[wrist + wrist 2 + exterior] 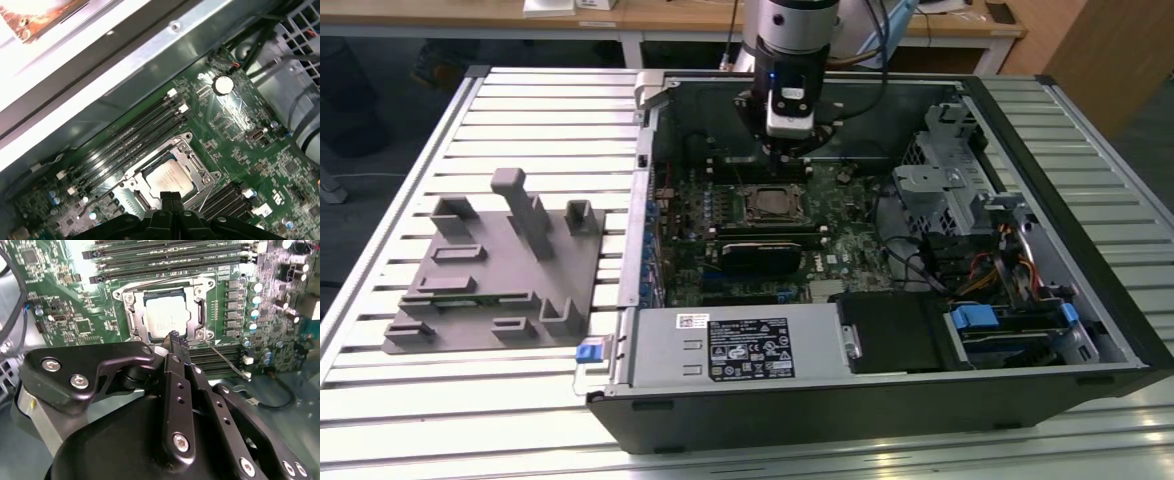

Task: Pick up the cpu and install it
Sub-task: 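Install the first cpu locking lever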

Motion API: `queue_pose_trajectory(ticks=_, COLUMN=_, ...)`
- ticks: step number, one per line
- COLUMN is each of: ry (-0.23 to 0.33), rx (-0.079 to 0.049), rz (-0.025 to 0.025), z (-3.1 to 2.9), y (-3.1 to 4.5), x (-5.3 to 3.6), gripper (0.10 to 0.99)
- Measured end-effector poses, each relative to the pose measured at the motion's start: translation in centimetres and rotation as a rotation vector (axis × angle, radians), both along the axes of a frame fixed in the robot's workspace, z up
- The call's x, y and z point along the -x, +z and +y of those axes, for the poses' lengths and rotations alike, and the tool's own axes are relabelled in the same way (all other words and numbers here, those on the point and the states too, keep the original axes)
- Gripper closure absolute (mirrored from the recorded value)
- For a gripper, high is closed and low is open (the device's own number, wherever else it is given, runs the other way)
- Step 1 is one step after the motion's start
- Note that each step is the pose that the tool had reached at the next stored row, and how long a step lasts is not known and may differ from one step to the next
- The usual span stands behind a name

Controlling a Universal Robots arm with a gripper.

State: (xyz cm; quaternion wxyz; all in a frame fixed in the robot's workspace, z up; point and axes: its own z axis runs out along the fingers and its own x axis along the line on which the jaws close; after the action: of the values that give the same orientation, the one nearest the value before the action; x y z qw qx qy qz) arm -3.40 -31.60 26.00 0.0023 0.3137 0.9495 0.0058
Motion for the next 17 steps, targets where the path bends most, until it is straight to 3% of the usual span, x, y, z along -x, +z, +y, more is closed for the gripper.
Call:
queue_pose_trajectory(ticks=9, ry=0.121, rx=0.000, rz=0.0000, z=0.00, y=-0.01, x=0.00, gripper=0.980)
queue_pose_trajectory(ticks=17, ry=0.266, rx=0.000, rz=0.0000, z=0.00, y=-0.01, x=0.00, gripper=0.980)
